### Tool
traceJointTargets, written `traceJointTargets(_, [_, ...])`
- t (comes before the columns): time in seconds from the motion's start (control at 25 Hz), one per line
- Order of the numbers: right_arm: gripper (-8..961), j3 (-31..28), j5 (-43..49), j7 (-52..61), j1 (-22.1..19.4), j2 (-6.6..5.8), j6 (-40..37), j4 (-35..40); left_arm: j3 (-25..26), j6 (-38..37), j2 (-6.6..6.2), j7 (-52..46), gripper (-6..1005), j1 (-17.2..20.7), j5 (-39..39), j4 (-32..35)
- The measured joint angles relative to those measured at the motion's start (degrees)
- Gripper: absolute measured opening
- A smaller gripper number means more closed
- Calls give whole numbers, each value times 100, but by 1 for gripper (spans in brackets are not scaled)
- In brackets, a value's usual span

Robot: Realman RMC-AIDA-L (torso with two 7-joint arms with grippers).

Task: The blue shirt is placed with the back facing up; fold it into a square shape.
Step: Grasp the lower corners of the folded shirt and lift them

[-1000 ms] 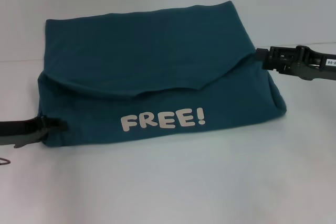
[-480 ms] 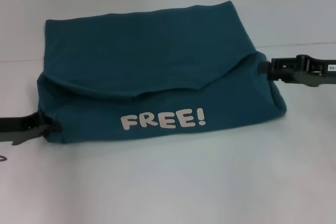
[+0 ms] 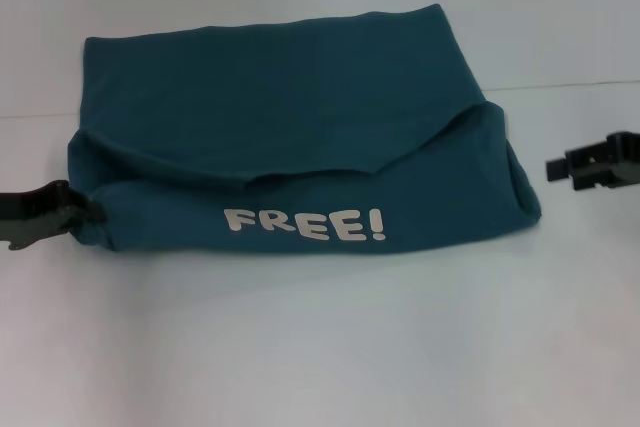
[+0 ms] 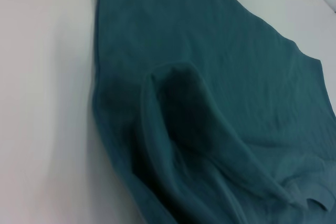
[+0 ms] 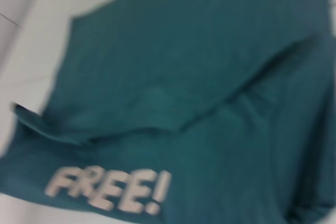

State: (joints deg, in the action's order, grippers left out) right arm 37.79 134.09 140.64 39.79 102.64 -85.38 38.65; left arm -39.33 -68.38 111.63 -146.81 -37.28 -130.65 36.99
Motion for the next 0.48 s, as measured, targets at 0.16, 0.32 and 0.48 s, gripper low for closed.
traceJointTargets(0.16, [580, 0, 426, -99, 37, 38, 172, 1, 2, -33, -2, -13, 51, -32, -4, 2])
traceJointTargets(0.32, [580, 149, 513, -256, 26, 174, 529, 2, 5, -41, 18, -14, 51, -48, -5, 2])
traceJointTargets(0.48, [580, 346, 605, -297, 45, 373, 1026, -14, 5, -30, 48, -14, 51, -51, -5, -20])
